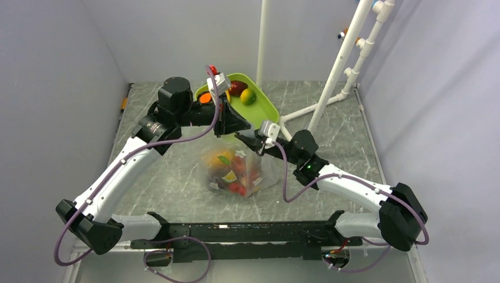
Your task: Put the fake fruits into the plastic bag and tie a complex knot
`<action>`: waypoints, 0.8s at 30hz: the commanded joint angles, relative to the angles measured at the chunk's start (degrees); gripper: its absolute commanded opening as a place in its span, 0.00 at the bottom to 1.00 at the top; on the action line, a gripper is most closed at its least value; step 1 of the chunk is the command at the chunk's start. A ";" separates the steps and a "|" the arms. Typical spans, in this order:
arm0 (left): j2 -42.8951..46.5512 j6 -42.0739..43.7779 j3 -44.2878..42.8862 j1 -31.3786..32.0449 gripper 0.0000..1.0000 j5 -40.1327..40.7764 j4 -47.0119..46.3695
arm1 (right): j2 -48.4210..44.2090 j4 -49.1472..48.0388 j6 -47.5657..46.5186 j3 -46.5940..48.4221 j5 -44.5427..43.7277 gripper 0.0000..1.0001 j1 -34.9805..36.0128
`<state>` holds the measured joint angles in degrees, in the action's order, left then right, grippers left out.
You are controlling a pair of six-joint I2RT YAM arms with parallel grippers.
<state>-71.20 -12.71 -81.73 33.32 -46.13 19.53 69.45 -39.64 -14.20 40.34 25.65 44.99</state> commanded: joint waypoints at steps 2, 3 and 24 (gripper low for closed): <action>4.38 1.32 -4.71 -1.49 0.00 -1.74 -12.93 | 3.29 10.16 -2.11 -1.27 2.92 0.19 -0.09; 4.50 1.85 -5.20 -1.54 0.00 -1.63 -12.94 | 3.37 11.27 -2.57 -1.15 3.14 0.27 -0.15; -3.43 51.73 3.29 -16.17 0.99 -2.73 12.12 | 0.18 8.32 2.28 -3.02 1.84 0.00 -1.64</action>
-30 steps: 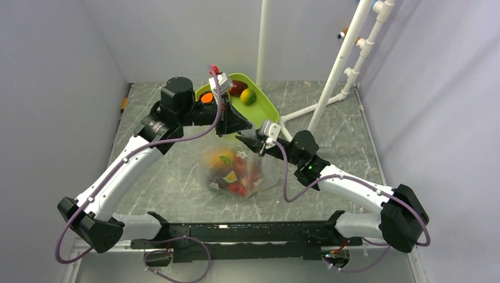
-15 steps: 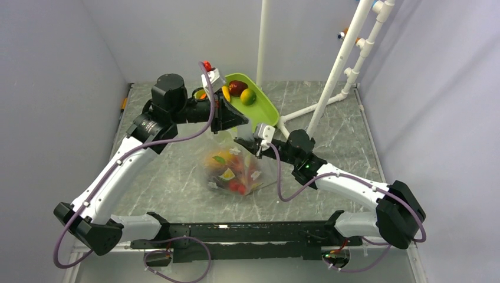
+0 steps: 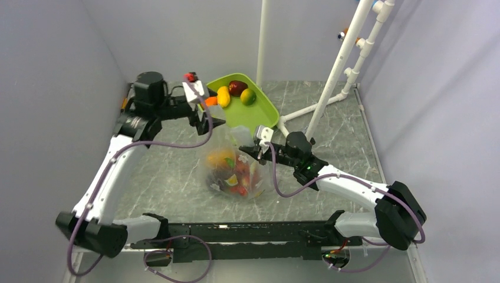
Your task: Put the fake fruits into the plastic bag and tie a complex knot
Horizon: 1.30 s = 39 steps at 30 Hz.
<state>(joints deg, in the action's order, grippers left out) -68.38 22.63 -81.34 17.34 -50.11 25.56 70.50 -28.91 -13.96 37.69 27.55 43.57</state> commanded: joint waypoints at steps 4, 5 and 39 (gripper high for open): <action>-11.80 23.23 2.29 -0.52 0.99 1.88 11.87 | -2.05 -0.52 2.23 -0.99 -0.23 0.00 -0.48; -12.27 24.39 2.59 -0.79 0.95 0.17 14.21 | -2.24 0.76 2.06 -1.23 0.09 0.00 -0.55; 8.90 38.80 25.36 -3.62 0.63 -4.39 26.12 | 20.56 40.44 -12.00 24.90 -3.90 0.00 -5.17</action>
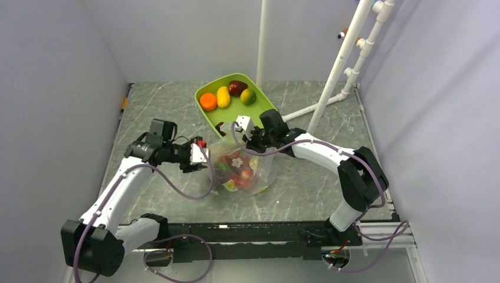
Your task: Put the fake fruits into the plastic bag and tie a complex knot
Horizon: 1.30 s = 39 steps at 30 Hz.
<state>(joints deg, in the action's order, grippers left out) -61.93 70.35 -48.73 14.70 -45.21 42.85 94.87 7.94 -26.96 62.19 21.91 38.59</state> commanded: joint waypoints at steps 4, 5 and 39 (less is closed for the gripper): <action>6.26 -25.00 -9.06 -1.14 0.83 -8.57 2.39 | -5.73 3.65 3.17 0.06 3.49 0.00 -0.09; 7.16 -28.13 -9.13 -1.16 0.86 -7.93 0.40 | -6.12 3.33 3.54 -0.04 3.68 0.00 -0.14; 12.26 -56.64 -8.50 -2.04 0.00 -6.88 -17.73 | -33.15 -14.04 14.04 -6.98 2.80 1.00 2.62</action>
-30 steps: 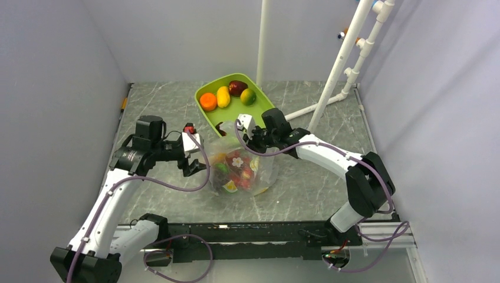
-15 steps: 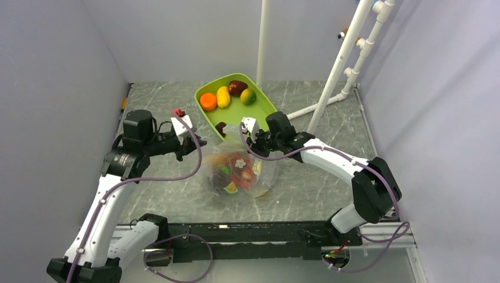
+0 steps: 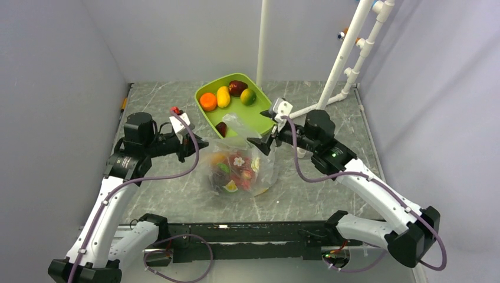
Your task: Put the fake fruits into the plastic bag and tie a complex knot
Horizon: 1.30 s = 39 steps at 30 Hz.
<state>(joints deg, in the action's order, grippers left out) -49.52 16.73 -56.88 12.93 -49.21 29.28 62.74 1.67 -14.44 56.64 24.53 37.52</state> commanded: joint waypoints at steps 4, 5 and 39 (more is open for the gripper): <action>-0.23 -4.85 -0.73 -0.27 0.00 -3.89 -5.63 | 3.78 -16.18 0.32 -0.77 -0.63 1.00 10.65; -0.23 -4.99 -0.81 -0.27 0.00 -4.17 -5.90 | 5.53 -18.74 -0.02 -0.35 -0.94 1.00 11.87; -8.03 33.14 -21.68 -0.45 0.64 -3.48 28.53 | 33.02 -43.00 -8.99 -12.44 4.37 0.00 14.73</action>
<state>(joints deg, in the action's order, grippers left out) -55.61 28.84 -73.01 12.64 -50.54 42.57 96.97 -43.38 -22.41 43.59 26.02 52.73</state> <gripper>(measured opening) 0.518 0.010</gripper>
